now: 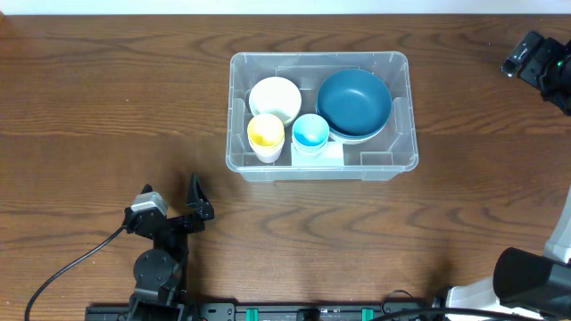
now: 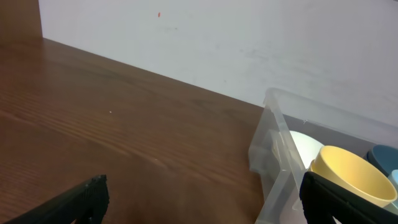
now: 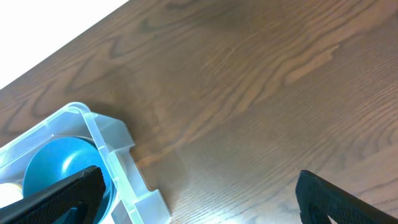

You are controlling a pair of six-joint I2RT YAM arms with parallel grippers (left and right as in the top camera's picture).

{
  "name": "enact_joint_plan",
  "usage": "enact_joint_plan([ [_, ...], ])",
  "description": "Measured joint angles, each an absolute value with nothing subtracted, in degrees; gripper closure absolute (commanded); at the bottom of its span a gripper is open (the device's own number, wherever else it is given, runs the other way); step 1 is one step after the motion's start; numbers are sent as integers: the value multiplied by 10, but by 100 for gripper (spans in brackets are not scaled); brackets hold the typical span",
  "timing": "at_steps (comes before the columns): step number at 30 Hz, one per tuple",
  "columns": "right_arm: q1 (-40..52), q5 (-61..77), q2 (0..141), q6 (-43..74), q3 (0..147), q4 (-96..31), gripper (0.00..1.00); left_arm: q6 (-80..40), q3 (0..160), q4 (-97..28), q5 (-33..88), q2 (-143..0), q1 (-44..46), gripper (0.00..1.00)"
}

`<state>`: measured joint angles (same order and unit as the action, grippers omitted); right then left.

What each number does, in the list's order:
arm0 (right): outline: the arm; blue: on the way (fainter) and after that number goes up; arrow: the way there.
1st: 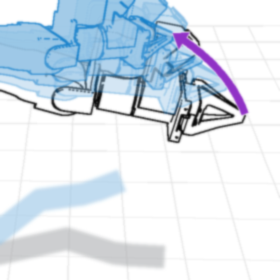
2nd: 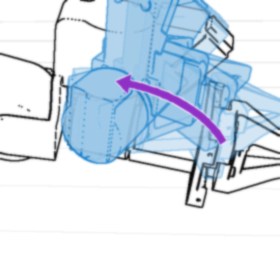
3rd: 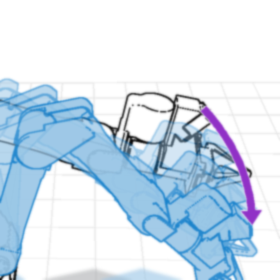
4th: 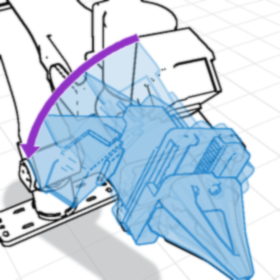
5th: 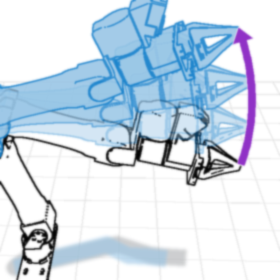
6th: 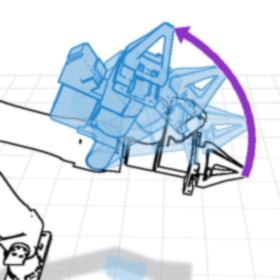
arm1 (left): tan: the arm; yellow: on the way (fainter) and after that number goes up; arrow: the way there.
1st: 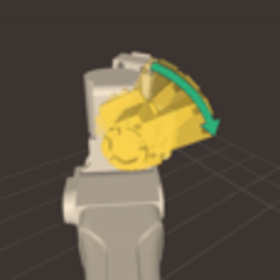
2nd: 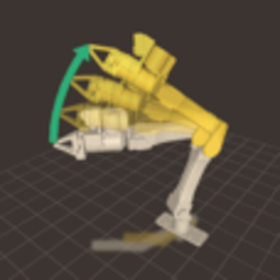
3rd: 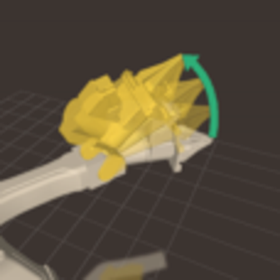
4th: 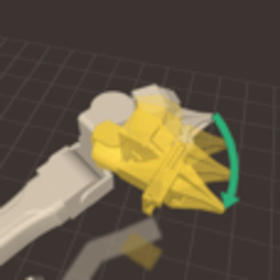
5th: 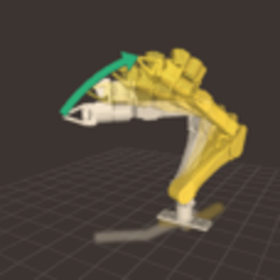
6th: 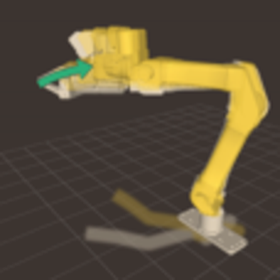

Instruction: Pack container

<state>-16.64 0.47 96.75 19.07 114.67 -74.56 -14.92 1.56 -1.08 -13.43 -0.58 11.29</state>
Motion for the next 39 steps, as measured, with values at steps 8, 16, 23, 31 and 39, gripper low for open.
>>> enact_joint_plan([
  [8,-166,5,967,190,1147,-746,1,-147,16,-11,-134,-6,113,2],
  [16,-166,5,967,190,1147,-745,1,-147,16,-11,-134,-6,113,2],
  [23,-166,5,967,190,1147,-746,1,-147,16,-11,-134,-6,113,2],
  [31,-166,5,967,190,1147,-745,1,-147,16,-11,-134,-6,113,2],
  [39,-139,2,961,191,1147,-745,1,-147,16,-11,-134,-6,113,2],
])
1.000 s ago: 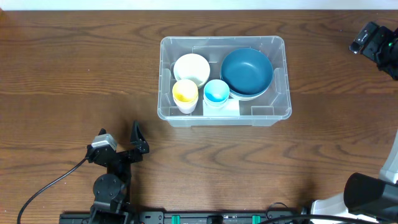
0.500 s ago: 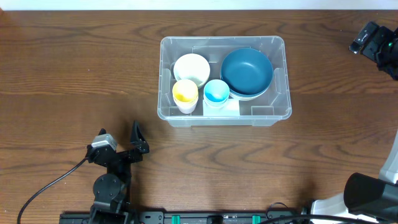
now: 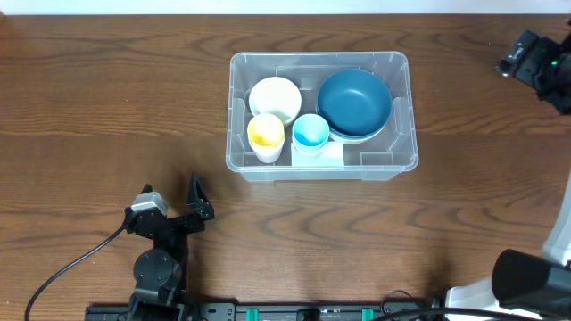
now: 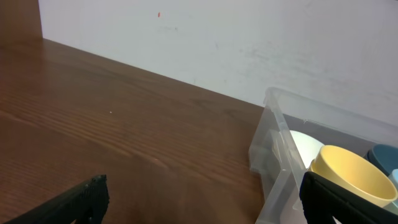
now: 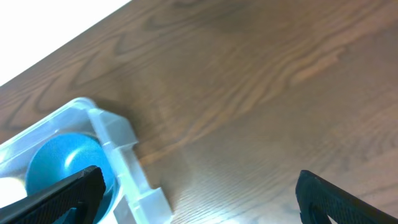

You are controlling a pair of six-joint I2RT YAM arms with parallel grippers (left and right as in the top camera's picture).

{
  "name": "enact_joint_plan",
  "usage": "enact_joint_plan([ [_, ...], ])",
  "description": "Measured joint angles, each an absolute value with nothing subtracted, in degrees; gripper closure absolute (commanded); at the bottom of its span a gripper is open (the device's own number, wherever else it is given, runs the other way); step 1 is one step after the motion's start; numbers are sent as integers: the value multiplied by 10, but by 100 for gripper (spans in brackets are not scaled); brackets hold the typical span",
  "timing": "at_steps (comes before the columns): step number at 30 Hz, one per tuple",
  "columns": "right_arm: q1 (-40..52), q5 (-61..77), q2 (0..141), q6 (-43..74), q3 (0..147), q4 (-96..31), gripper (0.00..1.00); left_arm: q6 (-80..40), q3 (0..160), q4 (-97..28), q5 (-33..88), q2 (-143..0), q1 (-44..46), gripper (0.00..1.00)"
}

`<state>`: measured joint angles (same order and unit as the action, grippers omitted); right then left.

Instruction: Pack container

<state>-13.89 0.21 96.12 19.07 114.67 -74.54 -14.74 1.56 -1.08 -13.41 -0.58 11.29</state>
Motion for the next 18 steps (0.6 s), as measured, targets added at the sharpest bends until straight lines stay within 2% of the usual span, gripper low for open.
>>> enact_joint_plan([
  [13,89,8,829,191,1135,-745,1,-147,16,-11,-133,-6,113,2],
  [18,99,4,745,191,1047,-740,1,-147,16,-11,-132,-6,113,2],
])
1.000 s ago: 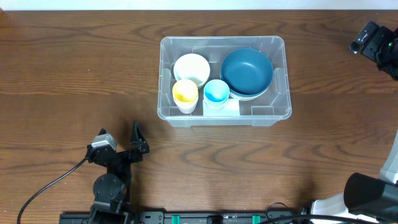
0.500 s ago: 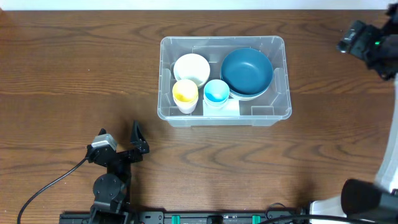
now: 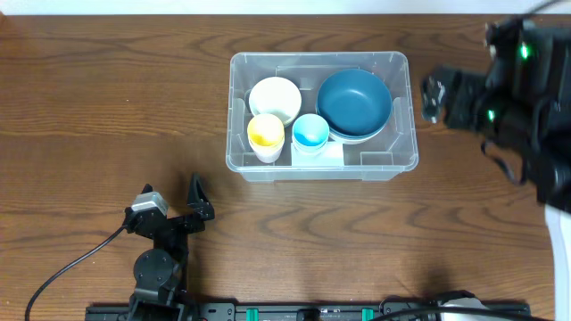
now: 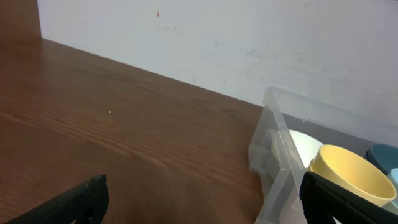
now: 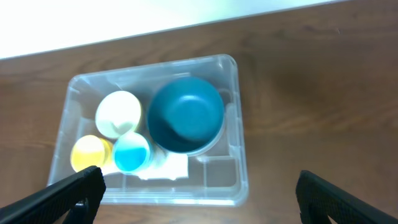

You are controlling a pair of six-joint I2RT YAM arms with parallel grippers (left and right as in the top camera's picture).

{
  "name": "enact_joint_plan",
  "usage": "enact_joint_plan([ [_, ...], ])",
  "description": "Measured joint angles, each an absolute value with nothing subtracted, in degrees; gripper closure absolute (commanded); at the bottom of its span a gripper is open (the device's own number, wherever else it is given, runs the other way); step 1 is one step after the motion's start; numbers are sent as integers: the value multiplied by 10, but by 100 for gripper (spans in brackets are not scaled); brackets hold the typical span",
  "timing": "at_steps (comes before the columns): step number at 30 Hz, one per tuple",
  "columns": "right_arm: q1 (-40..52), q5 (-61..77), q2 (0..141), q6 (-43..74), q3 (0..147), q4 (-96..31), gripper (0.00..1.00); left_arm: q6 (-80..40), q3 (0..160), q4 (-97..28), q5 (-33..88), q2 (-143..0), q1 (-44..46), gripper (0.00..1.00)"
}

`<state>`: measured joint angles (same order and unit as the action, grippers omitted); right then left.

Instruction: Pack container

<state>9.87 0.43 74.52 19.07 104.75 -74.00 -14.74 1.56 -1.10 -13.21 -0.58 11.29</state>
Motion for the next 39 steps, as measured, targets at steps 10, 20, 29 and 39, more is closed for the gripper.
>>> enact_joint_plan([
  [10,88,0,549,191,750,-661,1,-147,16,-11,-130,-6,113,2],
  [20,85,-8,328,156,462,-319,1,-147,16,-12,-127,-6,113,2],
  [29,58,8,137,74,236,-114,1,-147,16,-11,-126,-6,113,2],
  [39,6,58,12,39,80,-13,1,-147,16,-11,-126,-6,113,2],
])
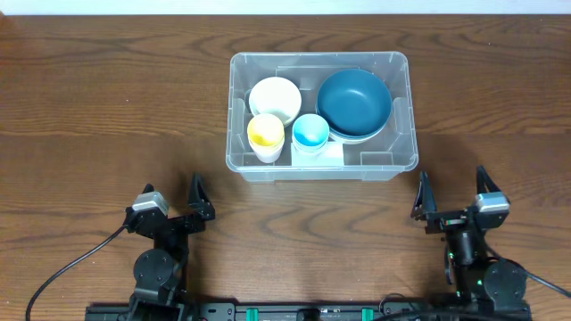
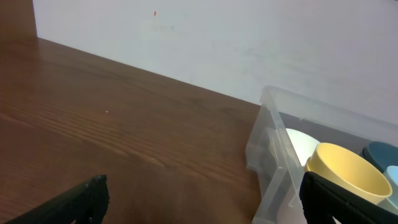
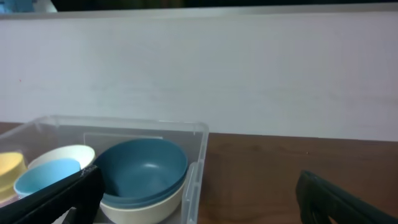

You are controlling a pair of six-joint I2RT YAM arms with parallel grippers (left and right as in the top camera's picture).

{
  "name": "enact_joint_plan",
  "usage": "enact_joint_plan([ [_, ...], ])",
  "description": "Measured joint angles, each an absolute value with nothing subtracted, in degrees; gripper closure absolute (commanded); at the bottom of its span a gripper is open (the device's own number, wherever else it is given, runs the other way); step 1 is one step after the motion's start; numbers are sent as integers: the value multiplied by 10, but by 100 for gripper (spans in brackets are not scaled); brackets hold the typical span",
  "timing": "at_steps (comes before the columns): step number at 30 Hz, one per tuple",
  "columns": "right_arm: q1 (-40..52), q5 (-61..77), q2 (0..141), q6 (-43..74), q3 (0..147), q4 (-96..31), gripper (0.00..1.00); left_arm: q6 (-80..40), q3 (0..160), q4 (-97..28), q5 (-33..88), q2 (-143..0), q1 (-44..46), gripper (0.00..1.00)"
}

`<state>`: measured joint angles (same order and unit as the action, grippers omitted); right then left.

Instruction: Pack container

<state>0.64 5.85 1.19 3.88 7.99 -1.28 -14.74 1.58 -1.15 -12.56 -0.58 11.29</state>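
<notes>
A clear plastic container (image 1: 318,56) stands at the table's middle back. It holds a white bowl (image 1: 274,96), a yellow cup (image 1: 265,134), a light blue cup (image 1: 310,132) and a dark blue bowl (image 1: 354,102) nested in a pale bowl. My left gripper (image 1: 172,201) rests low at the front left, open and empty, facing the container's left wall (image 2: 267,155) and the yellow cup (image 2: 348,171). My right gripper (image 1: 451,203) rests low at the front right, open and empty, facing the dark blue bowl (image 3: 140,165).
Brown wooden table (image 1: 98,107) all round the container. A white wall (image 3: 249,68) rises behind the table's far edge. A black cable (image 1: 67,267) trails from the left arm's base at the front edge.
My right arm was up beside the container's right end, looking down into it. Now it sits low at the front right, open. Left arm and container contents are unchanged.
My right gripper hung high over the table's far right corner at the first two moments. Then it was near the container's right end, camera looking down. Now it rests at the front right. The left gripper stayed open at the front left throughout.
</notes>
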Motion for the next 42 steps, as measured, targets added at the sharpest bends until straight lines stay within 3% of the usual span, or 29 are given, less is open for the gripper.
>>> enact_joint_plan([
  [12,-11,65,8,25,4,2,1,-147,16,-11,-126,-6,113,2],
  [42,-11,54,7,-32,4,-35,1,-147,16,-11,-126,-6,113,2],
])
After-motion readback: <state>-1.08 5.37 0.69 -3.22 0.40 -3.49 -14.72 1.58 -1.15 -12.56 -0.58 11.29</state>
